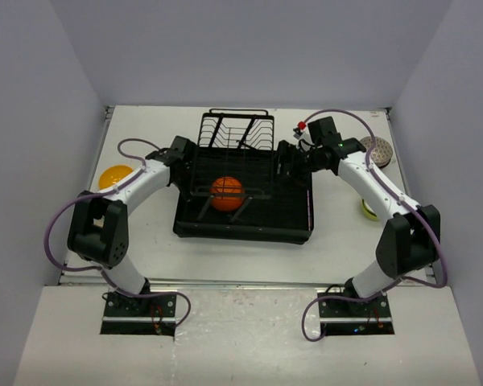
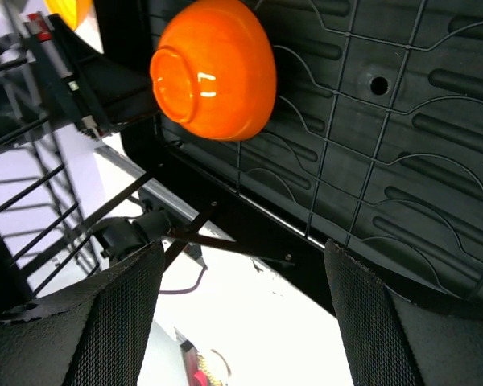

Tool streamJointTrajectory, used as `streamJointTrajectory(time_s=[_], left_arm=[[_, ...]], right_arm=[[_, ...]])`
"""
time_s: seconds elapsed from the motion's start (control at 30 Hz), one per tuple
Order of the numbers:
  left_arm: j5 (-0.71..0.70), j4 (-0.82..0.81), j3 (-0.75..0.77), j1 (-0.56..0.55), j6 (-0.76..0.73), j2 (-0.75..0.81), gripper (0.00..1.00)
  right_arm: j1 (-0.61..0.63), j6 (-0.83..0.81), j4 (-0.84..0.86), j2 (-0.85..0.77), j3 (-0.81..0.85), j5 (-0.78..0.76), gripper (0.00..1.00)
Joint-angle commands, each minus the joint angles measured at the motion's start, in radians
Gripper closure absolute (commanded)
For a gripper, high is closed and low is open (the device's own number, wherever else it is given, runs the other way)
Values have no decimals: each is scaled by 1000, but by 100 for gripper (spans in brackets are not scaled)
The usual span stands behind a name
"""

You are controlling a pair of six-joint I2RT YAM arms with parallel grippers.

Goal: Unload the bowls from the dish rack

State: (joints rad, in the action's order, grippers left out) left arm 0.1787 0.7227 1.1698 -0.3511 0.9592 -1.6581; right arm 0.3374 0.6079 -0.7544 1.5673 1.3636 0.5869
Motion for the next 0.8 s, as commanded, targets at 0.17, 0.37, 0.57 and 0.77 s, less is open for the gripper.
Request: streamJointTrajectory(time_s=[0.17, 0.37, 0.57, 0.77], left_arm=[[-10, 5, 85, -3, 12, 34, 100], [33, 9, 102, 17, -2, 12, 100], [39, 23, 91, 75, -25, 27, 100], [91, -6, 77, 126, -63, 17, 100]], right_arm=[[11, 67, 64, 40, 26, 60, 20], [11, 110, 106, 89, 25, 58, 20], [12, 116, 147, 166, 8, 89, 21], [11, 164, 285, 212, -27, 165, 39]])
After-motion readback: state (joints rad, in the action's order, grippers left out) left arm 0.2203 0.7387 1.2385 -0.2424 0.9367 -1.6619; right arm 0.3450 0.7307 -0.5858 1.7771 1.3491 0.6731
